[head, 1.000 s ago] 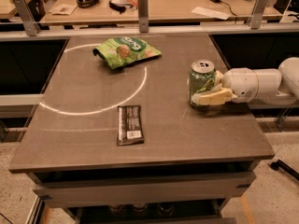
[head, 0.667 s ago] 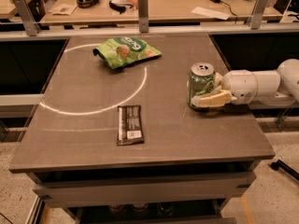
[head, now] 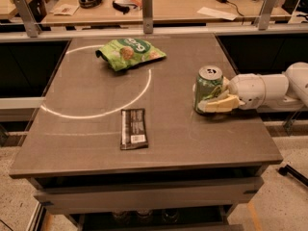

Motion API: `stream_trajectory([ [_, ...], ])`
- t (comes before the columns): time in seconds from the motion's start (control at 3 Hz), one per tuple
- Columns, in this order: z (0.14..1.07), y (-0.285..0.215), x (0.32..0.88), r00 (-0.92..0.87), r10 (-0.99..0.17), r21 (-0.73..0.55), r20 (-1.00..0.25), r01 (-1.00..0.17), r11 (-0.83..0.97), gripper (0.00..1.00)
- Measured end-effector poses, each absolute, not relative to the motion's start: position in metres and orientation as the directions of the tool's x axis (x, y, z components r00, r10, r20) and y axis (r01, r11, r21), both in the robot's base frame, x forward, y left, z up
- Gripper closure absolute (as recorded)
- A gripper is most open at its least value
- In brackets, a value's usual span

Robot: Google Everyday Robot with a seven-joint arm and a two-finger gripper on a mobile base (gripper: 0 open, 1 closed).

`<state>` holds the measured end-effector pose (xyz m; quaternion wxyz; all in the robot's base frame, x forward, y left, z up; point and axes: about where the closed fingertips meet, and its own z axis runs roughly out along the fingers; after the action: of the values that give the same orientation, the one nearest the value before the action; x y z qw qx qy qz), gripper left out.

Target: Place green can upright

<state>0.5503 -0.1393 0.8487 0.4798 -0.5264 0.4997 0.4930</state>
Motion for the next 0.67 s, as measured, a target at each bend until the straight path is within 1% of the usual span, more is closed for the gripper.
stream_trajectory([
  [0.67,0.8484,-0.1387,0.5505,0.014,-0.053,-0.011,-0.999,-0.999,-0.045,0.12],
])
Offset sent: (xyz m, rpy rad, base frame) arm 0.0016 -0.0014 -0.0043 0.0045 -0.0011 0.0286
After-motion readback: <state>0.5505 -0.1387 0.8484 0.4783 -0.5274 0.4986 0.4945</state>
